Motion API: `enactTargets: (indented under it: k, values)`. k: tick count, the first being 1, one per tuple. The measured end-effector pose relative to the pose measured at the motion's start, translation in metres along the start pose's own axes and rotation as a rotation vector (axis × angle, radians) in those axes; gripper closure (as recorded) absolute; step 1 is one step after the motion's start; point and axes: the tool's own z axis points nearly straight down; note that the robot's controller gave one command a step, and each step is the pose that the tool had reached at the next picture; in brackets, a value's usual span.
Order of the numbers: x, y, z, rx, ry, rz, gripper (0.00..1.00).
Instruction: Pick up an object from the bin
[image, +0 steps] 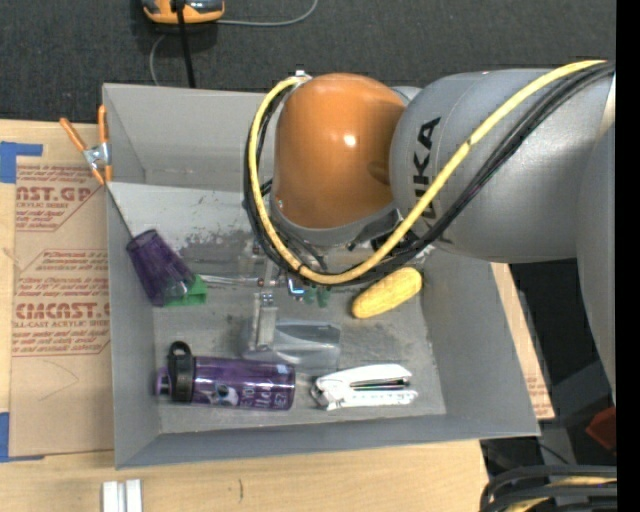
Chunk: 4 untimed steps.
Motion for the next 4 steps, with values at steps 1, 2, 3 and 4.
enactTargets:
  k: [1, 2, 3, 4]
  values:
    - [-0.002, -0.001, -0.005, -0.001, -0.008, 0.002, 0.0]
    - [0.017, 0.006, 0.053, -0.002, -0.011, -0.048, 0.0]
    - [0.06, 0.033, 0.085, -0.001, -0.006, -0.116, 0.0]
    - [0.057, 0.018, 0.117, -0.003, -0.009, 0.045, 0.0]
